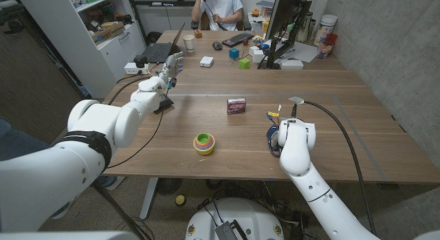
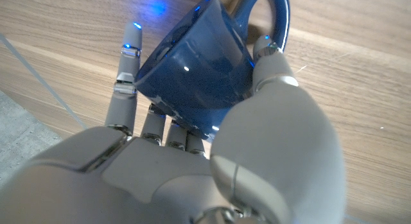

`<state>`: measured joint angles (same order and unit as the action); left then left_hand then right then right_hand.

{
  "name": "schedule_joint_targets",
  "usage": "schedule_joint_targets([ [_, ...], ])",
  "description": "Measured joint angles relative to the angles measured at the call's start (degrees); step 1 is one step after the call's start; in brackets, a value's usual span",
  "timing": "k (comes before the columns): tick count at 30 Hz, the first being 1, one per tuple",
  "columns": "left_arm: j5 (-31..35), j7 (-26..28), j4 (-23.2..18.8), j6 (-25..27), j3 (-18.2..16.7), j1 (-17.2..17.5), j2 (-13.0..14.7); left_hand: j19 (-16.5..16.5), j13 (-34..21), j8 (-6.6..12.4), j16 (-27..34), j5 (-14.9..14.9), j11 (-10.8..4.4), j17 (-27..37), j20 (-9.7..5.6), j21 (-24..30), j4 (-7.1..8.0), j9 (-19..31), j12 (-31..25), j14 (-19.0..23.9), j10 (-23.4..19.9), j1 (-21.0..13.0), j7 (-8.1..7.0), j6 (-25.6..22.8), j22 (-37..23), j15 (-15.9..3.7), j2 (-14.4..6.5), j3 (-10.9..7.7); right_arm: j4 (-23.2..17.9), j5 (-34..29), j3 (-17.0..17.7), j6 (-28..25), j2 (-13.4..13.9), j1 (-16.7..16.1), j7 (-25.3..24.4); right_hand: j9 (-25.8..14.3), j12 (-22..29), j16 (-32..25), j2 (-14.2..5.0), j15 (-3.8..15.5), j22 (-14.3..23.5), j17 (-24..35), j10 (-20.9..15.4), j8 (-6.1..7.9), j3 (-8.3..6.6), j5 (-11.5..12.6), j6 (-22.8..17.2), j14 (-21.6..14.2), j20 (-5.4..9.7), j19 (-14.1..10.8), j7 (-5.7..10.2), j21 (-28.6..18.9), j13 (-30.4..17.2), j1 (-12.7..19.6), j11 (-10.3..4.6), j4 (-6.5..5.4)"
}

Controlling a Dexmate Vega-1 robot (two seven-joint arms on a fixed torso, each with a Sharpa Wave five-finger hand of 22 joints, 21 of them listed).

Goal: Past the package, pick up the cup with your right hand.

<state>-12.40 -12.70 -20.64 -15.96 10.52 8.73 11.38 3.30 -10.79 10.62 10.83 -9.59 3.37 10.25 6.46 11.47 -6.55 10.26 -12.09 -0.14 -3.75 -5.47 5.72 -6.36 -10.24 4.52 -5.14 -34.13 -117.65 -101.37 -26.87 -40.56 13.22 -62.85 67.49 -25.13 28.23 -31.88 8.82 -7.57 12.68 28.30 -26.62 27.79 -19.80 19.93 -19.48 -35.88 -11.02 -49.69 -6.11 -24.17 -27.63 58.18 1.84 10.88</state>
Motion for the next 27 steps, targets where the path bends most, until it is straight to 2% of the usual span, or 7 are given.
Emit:
schedule_joint_targets([
  [4, -0.19, -0.48, -0.25, -1.13, -0.08, 0.31, 0.04, 0.0, 0.0, 0.0, 0.0, 0.0, 0.0, 0.0, 0.0, 0.0, 0.0, 0.0, 0.0, 0.0, 0.0, 0.0, 0.0, 0.0, 0.0, 0.0, 0.0, 0.0, -1.18, -0.74, 0.03, 0.55, 0.24, -0.18, 0.63, -0.27, 0.52, 0.2, 0.38, -0.09, 0.0, 0.24, -0.97, 0.05, 0.0, 0.21, -0.86, -0.48, 0.0, 0.0, -0.25, -0.23, -0.47, 0.38, 0.13, 0.0],
  [9, -0.39, -0.9, -0.51, -2.1, -0.14, 0.68, 0.21, 0.0, 0.0, 0.0, 0.0, 0.0, 0.0, 0.0, 0.0, 0.0, 0.0, 0.0, 0.0, 0.0, 0.0, 0.0, 0.0, 0.0, 0.0, 0.0, 0.0, 0.0, -2.78, -1.57, 0.14, 1.8, 0.37, -0.46, 1.4, -0.26, 1.08, 0.66, 0.37, 0.1, 0.0, 0.53, -2.48, 0.04, 0.0, 0.44, -1.54, -0.69, 0.01, 0.0, -0.14, -1.11, -1.1, 0.37, 1.23, 0.0],
  [18, -0.61, -1.62, -0.78, -3.17, -0.08, 1.02, 0.33, 0.0, 0.0, 0.0, 0.0, 0.0, 0.0, 0.0, 0.0, 0.0, 0.0, 0.0, 0.0, 0.0, 0.0, 0.0, 0.0, 0.0, 0.0, 0.0, 0.0, 0.0, -6.73, -2.95, 1.47, 4.63, -0.09, -0.83, 3.22, -0.26, 1.5, 0.86, 0.36, -0.15, -0.01, 1.08, -4.0, 0.02, 0.0, 0.87, -2.5, -1.36, 0.02, -0.02, -0.47, -2.3, -1.46, 0.35, 2.15, 0.0],
  [23, -0.61, -1.62, -0.79, -3.17, 0.0, 1.05, 0.33, 0.0, 0.0, 0.0, 0.0, 0.0, 0.0, 0.0, -0.01, 0.0, 0.0, 0.0, 0.0, 0.0, 0.0, 0.0, 0.0, 0.0, 0.0, 0.0, 0.0, 0.0, -6.73, -3.29, 1.47, 6.47, -0.09, -0.83, 4.41, -0.26, 1.49, 0.9, 0.35, -0.29, -0.01, 1.35, -4.33, 0.23, 0.0, 1.28, -2.68, -1.52, 0.07, -0.07, -0.64, -2.56, -1.73, 0.35, 2.26, 0.0],
  [24, -0.61, -1.62, -0.79, -3.17, 0.0, 1.05, 0.33, 0.0, 0.0, 0.0, 0.0, 0.0, 0.0, 0.0, -0.01, 0.0, 0.0, -0.01, 0.0, 0.0, 0.0, 0.0, 0.0, 0.0, 0.0, 0.0, 0.0, 0.0, -6.73, -3.23, 1.47, 6.78, -0.09, -0.83, 4.62, -0.26, 1.49, 0.9, 0.35, -0.28, -0.01, 1.42, -4.33, 0.24, 0.0, 1.28, -2.68, -1.52, 0.53, -0.53, -0.64, -2.68, -1.73, 0.34, 2.27, 0.0],
  [25, -0.61, -1.62, -0.79, -3.17, 0.01, 1.06, 0.33, 0.0, -0.07, 0.0, 0.0, 0.0, 0.0, 0.0, -0.01, 0.0, 0.0, 0.0, 0.0, 0.0, 0.0, 0.0, 0.0, 0.0, 0.0, 0.0, 0.0, 0.0, -9.73, -3.17, 2.88, 6.97, -0.99, -0.76, 4.78, -0.26, 1.49, 1.07, 0.35, -0.27, -0.01, 1.54, -4.34, 0.24, 0.0, 1.28, -2.68, -1.54, 0.53, -0.53, -0.64, -2.91, -1.73, 0.34, 2.27, 0.0],
  [27, -0.73, -2.04, -0.81, -3.35, 0.04, 1.09, 0.33, 0.0, -0.29, 0.0, 0.0, 0.0, 0.0, 0.0, -0.01, 0.0, 0.0, -0.01, 0.0, 0.0, 0.0, 0.0, 0.0, 0.0, 0.0, 0.0, 0.0, 0.0, -10.32, -2.78, 3.29, 7.68, -1.14, -0.63, 5.28, -0.25, 1.49, 1.18, 0.34, -0.07, -0.01, 1.57, -4.42, 0.25, 0.0, 1.41, -2.68, -1.76, 0.54, -0.54, -0.64, -3.0, -1.73, 0.34, 2.33, 0.0],
])
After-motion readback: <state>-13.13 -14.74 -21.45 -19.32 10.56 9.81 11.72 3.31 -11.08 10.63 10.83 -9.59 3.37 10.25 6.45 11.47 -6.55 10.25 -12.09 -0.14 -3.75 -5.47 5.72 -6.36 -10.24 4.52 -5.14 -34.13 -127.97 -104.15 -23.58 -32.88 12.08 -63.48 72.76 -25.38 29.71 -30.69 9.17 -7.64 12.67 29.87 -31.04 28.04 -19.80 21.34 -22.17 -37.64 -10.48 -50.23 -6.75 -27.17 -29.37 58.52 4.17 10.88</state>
